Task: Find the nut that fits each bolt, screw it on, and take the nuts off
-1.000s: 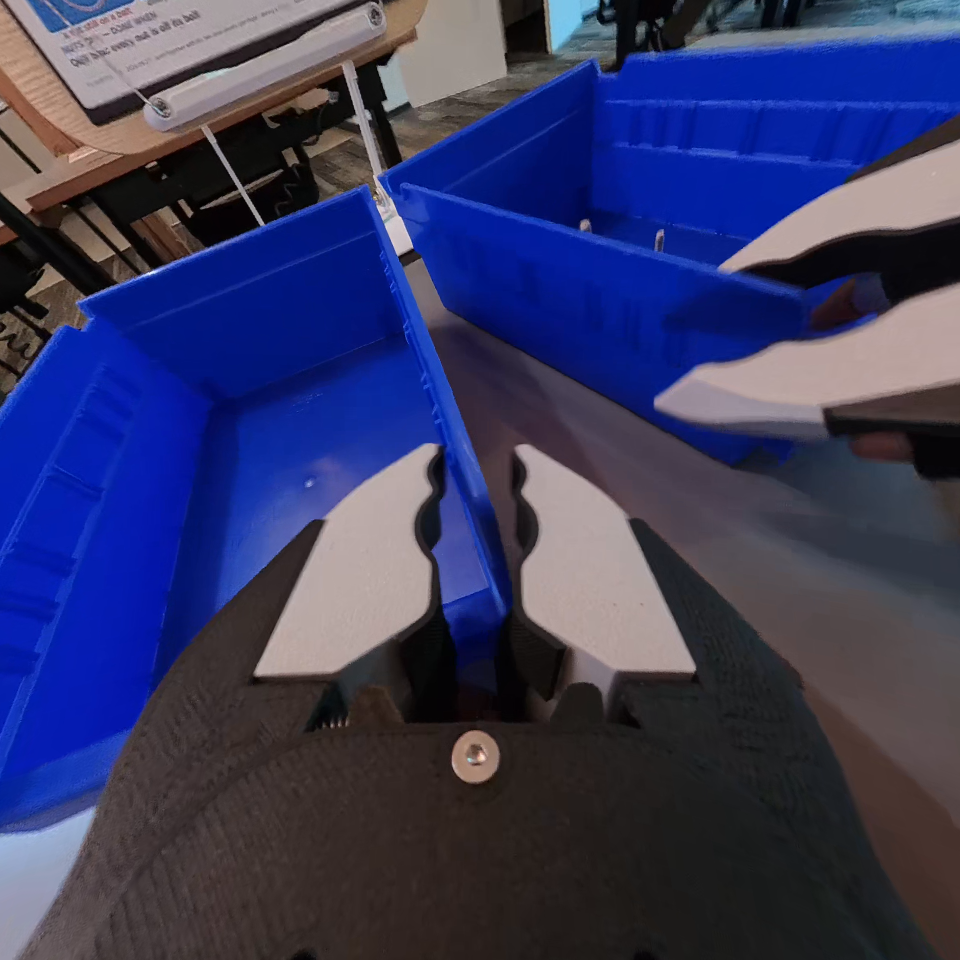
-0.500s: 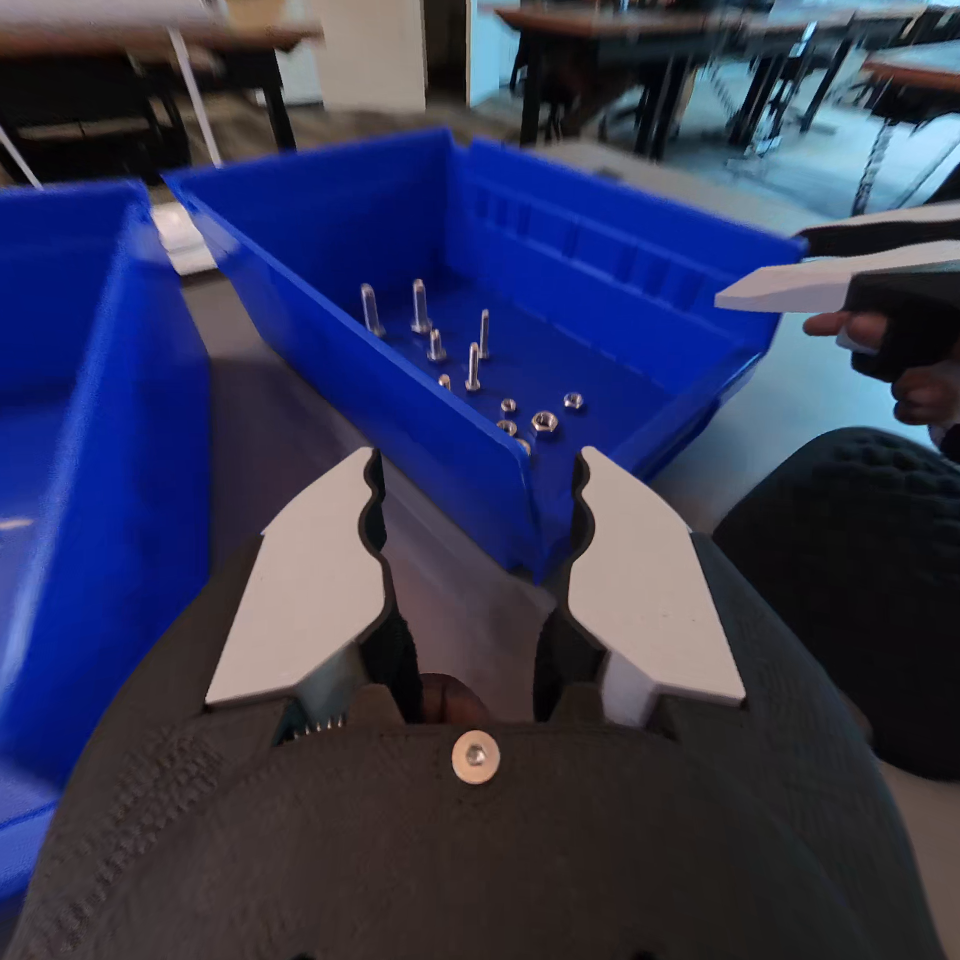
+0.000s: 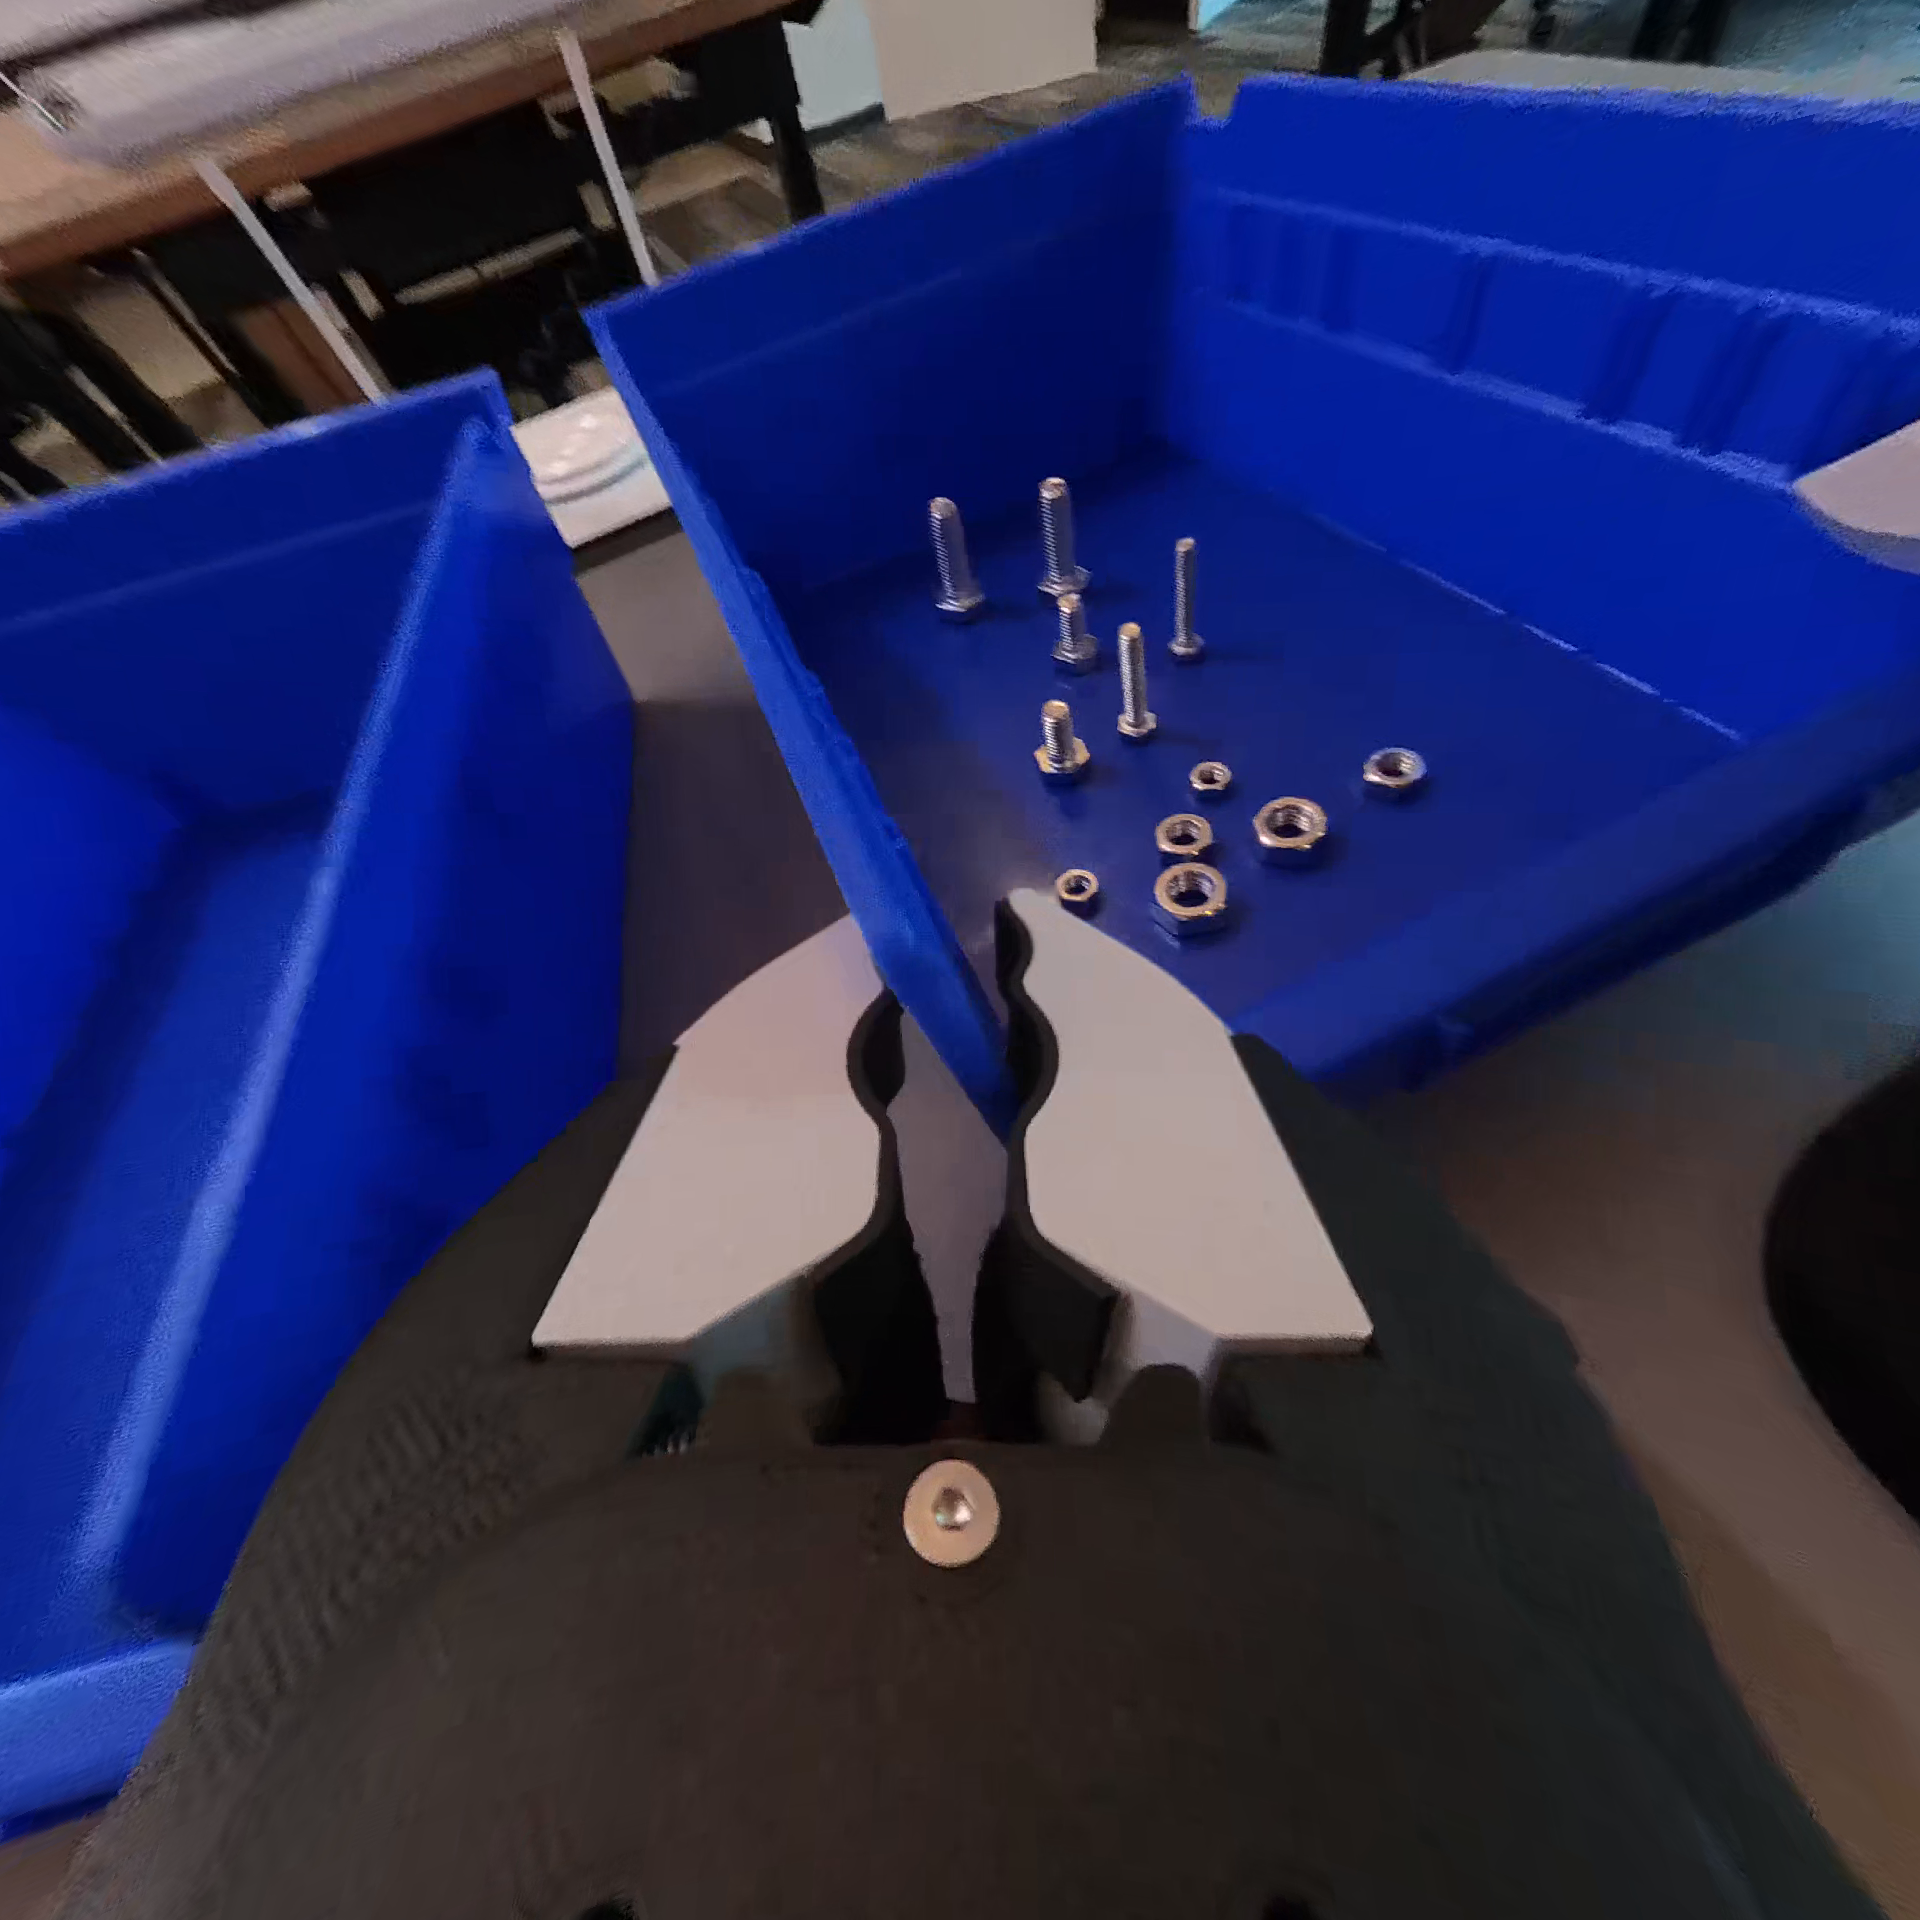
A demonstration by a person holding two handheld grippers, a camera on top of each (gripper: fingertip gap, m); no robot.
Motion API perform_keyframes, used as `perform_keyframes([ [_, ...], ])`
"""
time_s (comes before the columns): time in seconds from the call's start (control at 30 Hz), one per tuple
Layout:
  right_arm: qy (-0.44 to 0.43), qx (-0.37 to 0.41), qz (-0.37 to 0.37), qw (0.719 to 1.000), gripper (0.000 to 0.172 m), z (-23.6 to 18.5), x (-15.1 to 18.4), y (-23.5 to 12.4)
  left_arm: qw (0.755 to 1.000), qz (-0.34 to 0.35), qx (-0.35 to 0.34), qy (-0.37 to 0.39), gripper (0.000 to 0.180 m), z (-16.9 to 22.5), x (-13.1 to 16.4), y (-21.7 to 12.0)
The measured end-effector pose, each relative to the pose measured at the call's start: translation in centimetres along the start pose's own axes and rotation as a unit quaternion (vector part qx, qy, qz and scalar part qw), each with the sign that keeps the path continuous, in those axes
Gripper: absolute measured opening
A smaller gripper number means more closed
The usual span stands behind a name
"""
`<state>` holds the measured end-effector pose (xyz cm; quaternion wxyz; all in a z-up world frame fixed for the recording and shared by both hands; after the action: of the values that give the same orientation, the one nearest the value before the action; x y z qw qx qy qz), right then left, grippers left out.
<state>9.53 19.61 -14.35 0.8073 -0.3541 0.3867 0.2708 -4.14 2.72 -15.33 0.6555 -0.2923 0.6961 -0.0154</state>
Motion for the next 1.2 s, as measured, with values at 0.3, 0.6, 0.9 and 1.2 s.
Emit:
perform_keyframes([
  [0.3, -0.018, 0.063, 0.018, 0.998, 0.008, 2.0, -6.9, -5.2, 0.999, 0.040, 0.013, 0.015, 0.011, -2.1, -6.4, -3.6],
  [0.6, -0.024, 0.035, 0.062, 0.997, 0.008, -0.1, -16.1, -7.0, 0.998, 0.046, -0.037, 0.026, 0.012, -8.4, -11.1, -10.0],
  [0.9, -0.027, -0.071, 0.142, 0.987, 0.009, -10.5, -23.5, -6.3, 0.986, 0.027, -0.162, 0.005, 0.012, -17.3, -8.0, -18.8],
  [1.2, -0.047, -0.190, 0.183, 0.964, 0.008, -23.8, -28.3, -6.1, 0.960, -0.019, -0.277, -0.040, 0.012, -24.6, -1.4, -27.5],
])
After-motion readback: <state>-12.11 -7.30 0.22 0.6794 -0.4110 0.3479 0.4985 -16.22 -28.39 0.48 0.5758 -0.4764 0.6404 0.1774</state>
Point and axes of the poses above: each gripper's, where its closed fingertips meet, y out along the fingers, x out of its underside, z = x × y across the jaws, the point moved 7 cm from there along -y, back along the fingers, and after that the axes turned 6 degrees about x, right-handed, at the moved point
